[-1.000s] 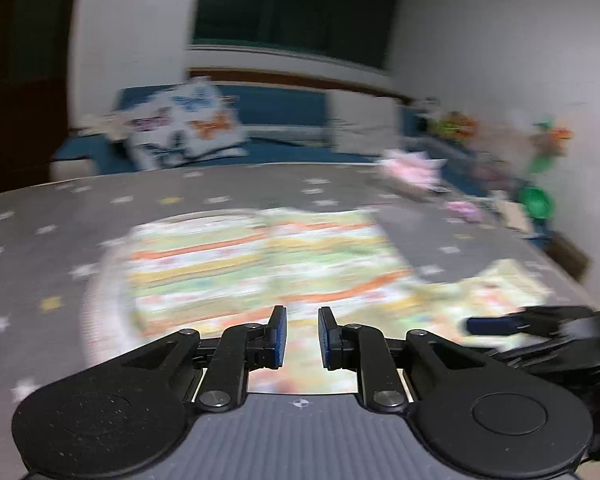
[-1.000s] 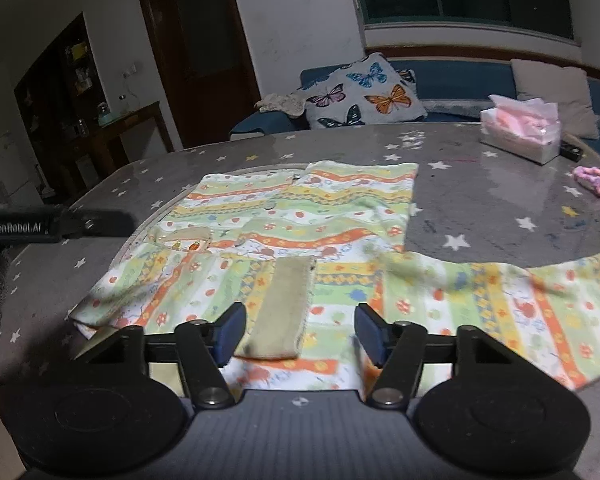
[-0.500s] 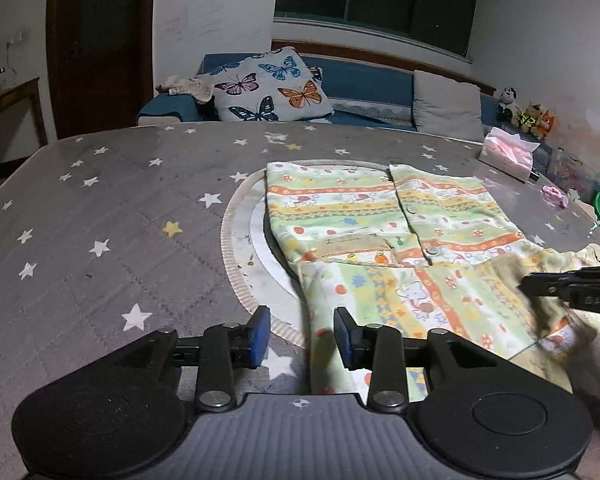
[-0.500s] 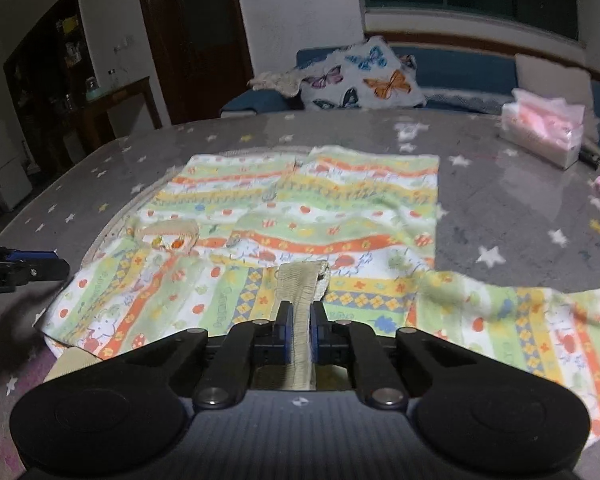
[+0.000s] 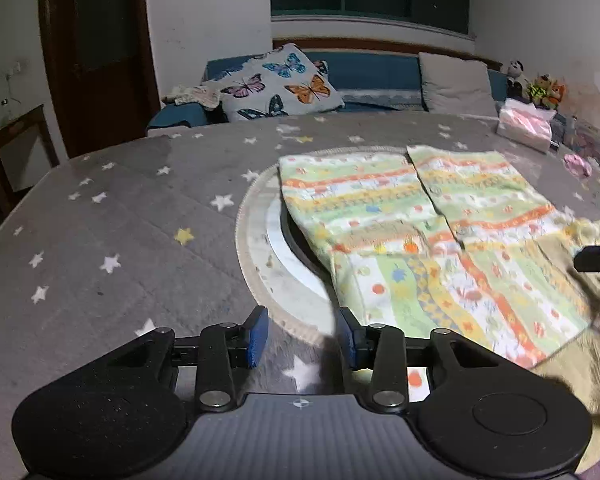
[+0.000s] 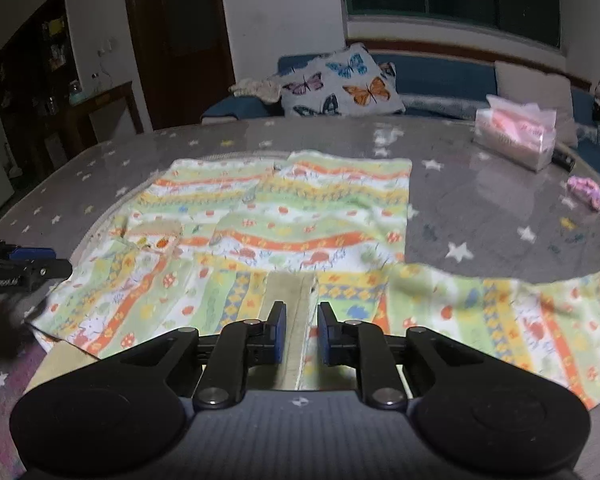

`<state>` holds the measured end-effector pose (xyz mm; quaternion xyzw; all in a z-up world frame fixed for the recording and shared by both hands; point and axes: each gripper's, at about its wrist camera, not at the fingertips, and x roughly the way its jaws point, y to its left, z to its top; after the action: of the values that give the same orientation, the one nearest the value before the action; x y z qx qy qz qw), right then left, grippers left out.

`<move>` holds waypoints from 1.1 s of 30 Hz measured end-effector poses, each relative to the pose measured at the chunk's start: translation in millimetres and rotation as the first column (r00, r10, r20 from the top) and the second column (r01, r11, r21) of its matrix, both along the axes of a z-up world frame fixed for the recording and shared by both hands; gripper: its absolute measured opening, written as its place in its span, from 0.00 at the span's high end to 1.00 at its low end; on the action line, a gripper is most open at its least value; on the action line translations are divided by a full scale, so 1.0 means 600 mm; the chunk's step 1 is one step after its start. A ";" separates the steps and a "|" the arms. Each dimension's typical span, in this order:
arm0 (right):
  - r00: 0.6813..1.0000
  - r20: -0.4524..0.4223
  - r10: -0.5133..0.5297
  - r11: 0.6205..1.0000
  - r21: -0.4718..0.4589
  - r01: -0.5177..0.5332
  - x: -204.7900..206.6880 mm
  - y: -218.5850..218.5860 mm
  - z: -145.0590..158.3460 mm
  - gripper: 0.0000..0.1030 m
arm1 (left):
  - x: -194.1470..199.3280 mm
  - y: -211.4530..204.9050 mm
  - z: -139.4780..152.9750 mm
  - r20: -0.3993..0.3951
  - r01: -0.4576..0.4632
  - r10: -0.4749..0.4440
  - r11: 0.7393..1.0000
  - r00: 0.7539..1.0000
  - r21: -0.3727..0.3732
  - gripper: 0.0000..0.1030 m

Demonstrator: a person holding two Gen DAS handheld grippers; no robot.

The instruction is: Fold clothes

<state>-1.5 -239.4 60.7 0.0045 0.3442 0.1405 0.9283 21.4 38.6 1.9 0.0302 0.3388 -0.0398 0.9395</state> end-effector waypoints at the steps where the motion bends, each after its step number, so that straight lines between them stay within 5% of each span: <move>1: 1.000 0.006 0.012 1.000 0.002 -0.013 -0.004 0.001 0.003 0.84 | 0.001 -0.004 0.005 0.010 0.008 -0.008 1.000 1.000 -0.005 0.61; 13: 0.996 -0.022 0.087 0.996 0.017 -0.087 -0.033 0.001 -0.014 0.83 | 0.043 -0.064 -0.020 -0.017 0.103 -0.103 0.995 0.995 0.006 0.69; 17: 1.000 -0.012 0.023 0.999 0.026 -0.022 -0.048 -0.039 -0.005 0.72 | 0.044 -0.063 -0.024 -0.023 0.102 -0.102 0.995 0.995 0.013 0.68; 21: 0.994 -0.001 -0.112 0.994 0.010 0.112 -0.053 -0.101 -0.005 0.71 | 0.046 -0.065 -0.024 -0.025 0.098 -0.097 0.995 0.995 0.019 0.67; 25: 0.958 0.014 -0.286 0.958 -0.005 0.286 -0.053 -0.180 -0.009 0.70 | 0.046 -0.068 -0.026 -0.023 0.104 -0.103 0.994 0.994 0.033 0.67; 33: 0.837 0.059 -0.544 0.838 -0.018 0.546 -0.061 -0.319 -0.015 0.61 | 0.047 -0.068 -0.029 -0.022 0.097 -0.096 0.994 0.995 0.049 0.66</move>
<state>-38.2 -431.0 52.0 0.0826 0.3068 -0.1350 0.9385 49.4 -2.1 -15.3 0.0698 0.3471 -0.0768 0.9321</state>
